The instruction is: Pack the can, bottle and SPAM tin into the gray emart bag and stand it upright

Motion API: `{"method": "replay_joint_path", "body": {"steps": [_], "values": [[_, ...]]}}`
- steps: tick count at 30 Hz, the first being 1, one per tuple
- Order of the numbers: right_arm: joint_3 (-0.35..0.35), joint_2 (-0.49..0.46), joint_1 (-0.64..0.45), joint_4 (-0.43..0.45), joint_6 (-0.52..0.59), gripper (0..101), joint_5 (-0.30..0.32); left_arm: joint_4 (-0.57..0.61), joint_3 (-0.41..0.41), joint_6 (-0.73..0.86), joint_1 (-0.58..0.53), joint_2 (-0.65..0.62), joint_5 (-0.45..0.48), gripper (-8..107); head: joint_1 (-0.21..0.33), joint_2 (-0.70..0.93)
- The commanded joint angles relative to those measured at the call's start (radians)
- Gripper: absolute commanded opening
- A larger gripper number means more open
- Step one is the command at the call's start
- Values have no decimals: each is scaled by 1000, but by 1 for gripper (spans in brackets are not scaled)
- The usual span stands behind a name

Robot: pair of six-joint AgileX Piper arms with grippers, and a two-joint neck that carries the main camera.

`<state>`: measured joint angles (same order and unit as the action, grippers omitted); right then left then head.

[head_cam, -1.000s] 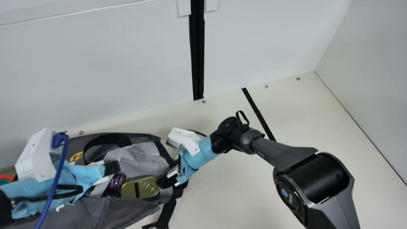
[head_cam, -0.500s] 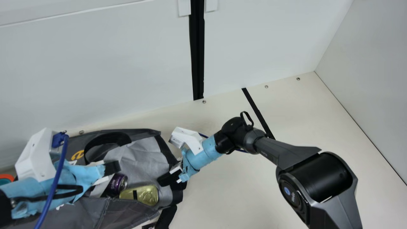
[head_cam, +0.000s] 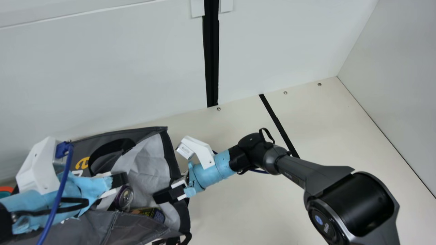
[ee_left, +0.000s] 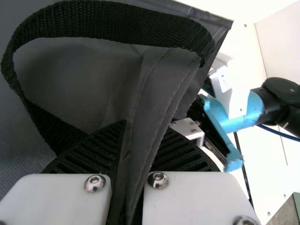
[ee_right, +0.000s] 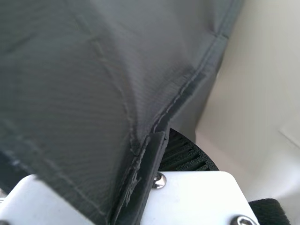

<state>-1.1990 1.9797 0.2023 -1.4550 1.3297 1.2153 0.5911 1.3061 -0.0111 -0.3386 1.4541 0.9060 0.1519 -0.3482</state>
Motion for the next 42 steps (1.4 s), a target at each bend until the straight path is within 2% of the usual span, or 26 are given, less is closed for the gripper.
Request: {"method": "replay_joint_path", "body": {"steps": [1,2,8,27,35,42], "values": [[11,-24,2,-32,-6,0,5,0,0,0,0,0,0,-8,23,-1],[18,-35,2,-43,-10,0,5,-1,-20,-2,0,-23,2,-8,23,-1],[53,-106,-3,-85,-35,0,5,1,-24,-2,-7,-27,-5,-8,23,-1],[112,-317,-68,-140,-122,0,5,-22,30,-31,-52,-40,-15,-8,23,-1],[132,-419,-114,-138,-158,0,5,-27,38,-27,-50,-87,24,-8,23,-1],[153,-530,-176,-124,-220,0,5,-73,63,-30,-44,-134,129,-8,23,-1]]}}
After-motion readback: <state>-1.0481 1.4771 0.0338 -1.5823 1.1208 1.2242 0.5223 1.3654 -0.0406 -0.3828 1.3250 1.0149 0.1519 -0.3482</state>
